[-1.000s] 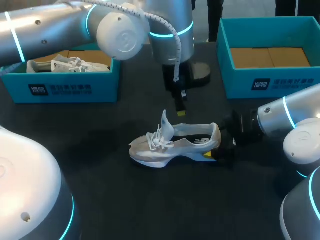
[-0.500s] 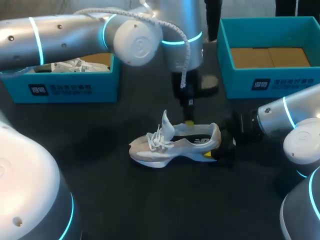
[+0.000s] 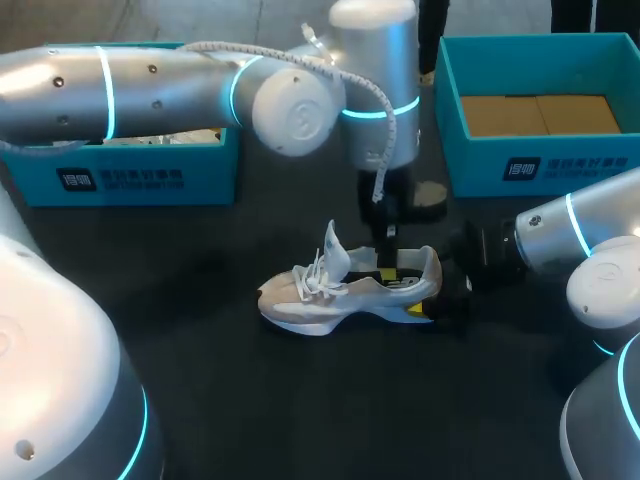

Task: Take the shoe out of the shoebox, open the shoe tongue, remove and reinsert the insole, then place the shoe into the shoebox

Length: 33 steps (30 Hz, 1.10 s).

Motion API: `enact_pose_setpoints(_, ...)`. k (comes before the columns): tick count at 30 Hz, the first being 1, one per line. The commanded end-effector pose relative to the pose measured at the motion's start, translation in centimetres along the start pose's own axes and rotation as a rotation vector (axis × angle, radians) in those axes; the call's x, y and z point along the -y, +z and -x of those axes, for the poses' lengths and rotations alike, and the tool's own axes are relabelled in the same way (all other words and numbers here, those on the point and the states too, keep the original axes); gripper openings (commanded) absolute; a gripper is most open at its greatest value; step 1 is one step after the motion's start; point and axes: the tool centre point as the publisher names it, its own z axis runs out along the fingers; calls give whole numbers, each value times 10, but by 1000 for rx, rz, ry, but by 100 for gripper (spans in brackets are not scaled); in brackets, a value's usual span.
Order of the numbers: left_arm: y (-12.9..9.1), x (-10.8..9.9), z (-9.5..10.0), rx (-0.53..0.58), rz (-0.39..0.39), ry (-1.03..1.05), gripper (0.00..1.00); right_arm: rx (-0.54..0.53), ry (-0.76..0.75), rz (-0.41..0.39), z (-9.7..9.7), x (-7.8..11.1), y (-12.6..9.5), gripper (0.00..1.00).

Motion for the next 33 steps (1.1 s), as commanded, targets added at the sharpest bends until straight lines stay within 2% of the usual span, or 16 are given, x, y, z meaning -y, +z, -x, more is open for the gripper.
enact_pose_setpoints(1,14,4,4,-13,-4,6,0,2,1,-2,1,0,3,0)
enact_pose_setpoints(24,44,-10,-2,-49,4,8,0,2,1,-2,1,0,3,0)
enact_pose_setpoints(25,44,-10,-3,-50,5,8,15,2,1,-2,1,0,3,0)
enact_pose_setpoints(33,51,-11,-1,-50,12,14,19,2,1,-2,1,0,3,0)
